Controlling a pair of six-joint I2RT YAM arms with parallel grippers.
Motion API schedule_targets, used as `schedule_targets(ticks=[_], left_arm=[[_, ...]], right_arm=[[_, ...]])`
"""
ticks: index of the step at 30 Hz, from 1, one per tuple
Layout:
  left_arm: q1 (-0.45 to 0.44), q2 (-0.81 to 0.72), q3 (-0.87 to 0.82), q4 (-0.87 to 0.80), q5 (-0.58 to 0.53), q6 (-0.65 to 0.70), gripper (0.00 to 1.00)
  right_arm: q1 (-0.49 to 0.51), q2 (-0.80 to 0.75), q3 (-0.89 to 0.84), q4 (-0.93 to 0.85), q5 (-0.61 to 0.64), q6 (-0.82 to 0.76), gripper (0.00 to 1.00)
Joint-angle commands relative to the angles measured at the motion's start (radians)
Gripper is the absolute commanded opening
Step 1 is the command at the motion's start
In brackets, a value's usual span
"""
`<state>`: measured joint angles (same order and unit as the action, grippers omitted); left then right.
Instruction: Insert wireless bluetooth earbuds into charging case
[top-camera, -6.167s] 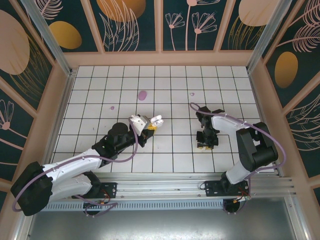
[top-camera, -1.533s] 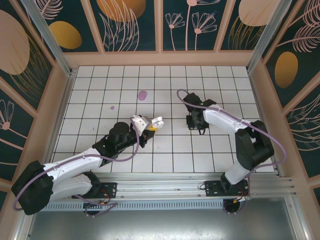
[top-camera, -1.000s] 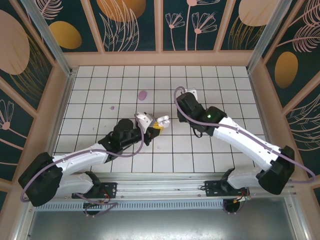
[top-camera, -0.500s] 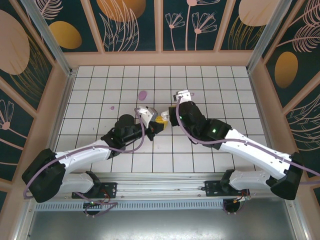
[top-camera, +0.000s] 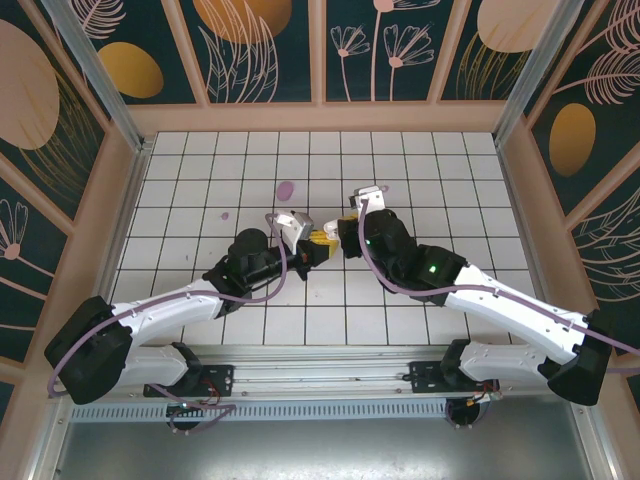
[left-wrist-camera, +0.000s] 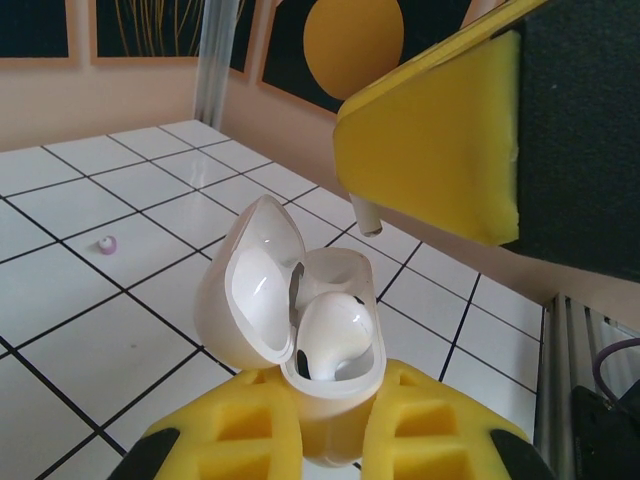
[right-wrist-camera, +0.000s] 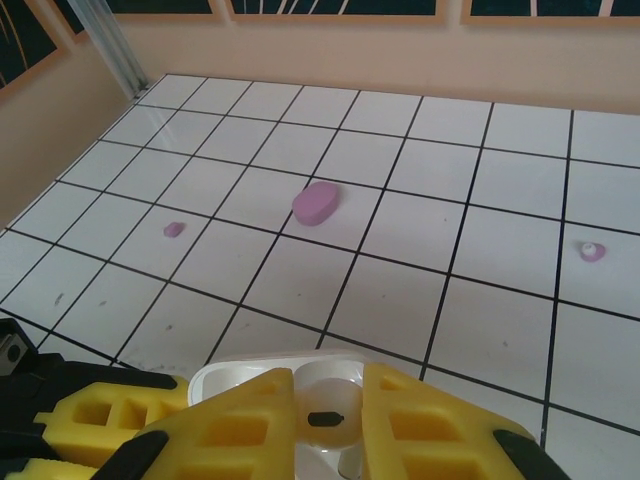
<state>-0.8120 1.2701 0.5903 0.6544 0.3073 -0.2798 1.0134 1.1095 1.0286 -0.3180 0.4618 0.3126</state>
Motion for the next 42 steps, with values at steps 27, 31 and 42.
schedule_targets(ticks=[27,31,42], left_arm=[[-0.002,-0.038,0.020,0.054,0.030,0.000,0.00],[-0.003,-0.043,0.016,0.051,0.024,0.002,0.00],[-0.002,-0.051,0.008,0.065,0.007,0.011,0.00]], right_arm=[[-0.045,0.041,0.004,-0.034,-0.060,0.018,0.17],[-0.045,0.042,-0.003,-0.054,-0.080,0.031,0.17],[-0.045,0.053,-0.009,-0.096,-0.114,0.099,0.20]])
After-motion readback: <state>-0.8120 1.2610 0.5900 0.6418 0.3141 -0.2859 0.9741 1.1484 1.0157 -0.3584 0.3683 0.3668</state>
